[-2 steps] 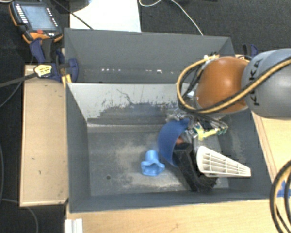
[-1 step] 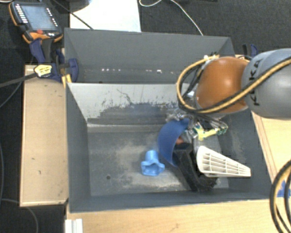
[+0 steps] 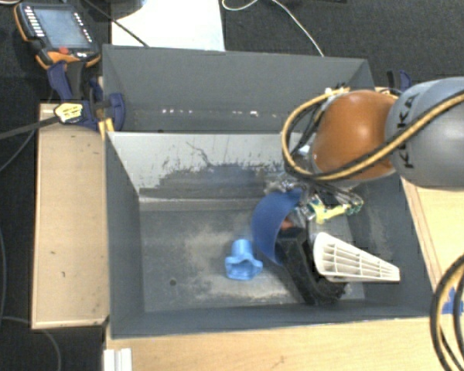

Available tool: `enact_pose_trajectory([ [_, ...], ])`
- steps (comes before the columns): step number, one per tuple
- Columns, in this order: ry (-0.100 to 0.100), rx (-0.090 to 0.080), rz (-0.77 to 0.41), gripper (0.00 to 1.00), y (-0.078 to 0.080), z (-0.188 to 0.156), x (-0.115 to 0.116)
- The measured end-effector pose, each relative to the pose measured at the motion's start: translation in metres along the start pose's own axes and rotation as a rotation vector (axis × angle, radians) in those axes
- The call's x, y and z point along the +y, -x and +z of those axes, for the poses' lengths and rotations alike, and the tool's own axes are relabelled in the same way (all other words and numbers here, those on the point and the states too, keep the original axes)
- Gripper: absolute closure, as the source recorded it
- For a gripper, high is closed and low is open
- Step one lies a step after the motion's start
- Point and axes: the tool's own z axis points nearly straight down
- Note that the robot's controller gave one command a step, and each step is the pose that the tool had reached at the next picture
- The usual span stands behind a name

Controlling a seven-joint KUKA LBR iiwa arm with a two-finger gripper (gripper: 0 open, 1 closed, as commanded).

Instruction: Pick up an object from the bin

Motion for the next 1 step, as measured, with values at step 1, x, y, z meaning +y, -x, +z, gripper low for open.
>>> enact_pose_trajectory([
  [1,0.006,0.002,0.001,1.00,-0.0219,-0.0095,0.0014],
])
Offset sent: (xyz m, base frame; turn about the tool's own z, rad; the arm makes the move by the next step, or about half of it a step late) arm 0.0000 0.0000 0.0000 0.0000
